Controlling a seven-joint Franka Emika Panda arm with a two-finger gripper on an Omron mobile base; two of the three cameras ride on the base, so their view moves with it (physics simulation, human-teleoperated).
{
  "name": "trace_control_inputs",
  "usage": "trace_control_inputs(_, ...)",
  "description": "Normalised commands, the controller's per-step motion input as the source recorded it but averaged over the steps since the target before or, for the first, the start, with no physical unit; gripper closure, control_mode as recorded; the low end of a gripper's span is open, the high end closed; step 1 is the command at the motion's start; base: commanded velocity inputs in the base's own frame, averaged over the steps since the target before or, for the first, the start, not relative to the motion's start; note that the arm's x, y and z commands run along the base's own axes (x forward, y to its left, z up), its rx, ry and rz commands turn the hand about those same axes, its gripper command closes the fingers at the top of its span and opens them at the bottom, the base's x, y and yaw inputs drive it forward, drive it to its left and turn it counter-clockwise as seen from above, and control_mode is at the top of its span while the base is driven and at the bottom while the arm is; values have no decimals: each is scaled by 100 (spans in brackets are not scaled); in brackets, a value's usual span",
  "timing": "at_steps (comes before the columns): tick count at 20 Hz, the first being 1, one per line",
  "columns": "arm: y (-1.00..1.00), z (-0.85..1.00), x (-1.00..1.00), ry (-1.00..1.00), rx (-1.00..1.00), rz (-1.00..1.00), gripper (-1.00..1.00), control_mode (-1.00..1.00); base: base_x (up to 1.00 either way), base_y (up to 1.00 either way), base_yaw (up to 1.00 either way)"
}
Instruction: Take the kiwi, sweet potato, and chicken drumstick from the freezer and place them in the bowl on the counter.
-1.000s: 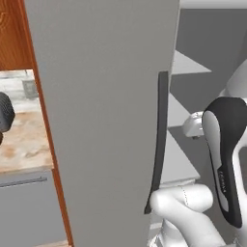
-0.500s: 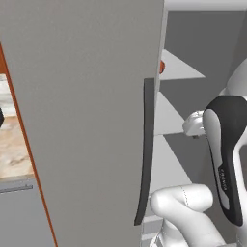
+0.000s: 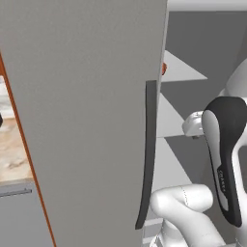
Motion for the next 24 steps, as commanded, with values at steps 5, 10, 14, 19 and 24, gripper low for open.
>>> trace_control_inputs(5,0,0,0,0,0,0,-100,100,59,-17,-7)
trace_control_inputs(10,0,0,0,0,0,0,-100,100,56,-21,-7)
trace_control_inputs(14,0,0,0,0,0,0,-100,100,48,-15,-7)
trace_control_inputs(19,0,0,0,0,0,0,-100,100,5,-1,-1)
trace_control_inputs(24,0,0,1,0,0,0,-100,-100,0,-1,0)
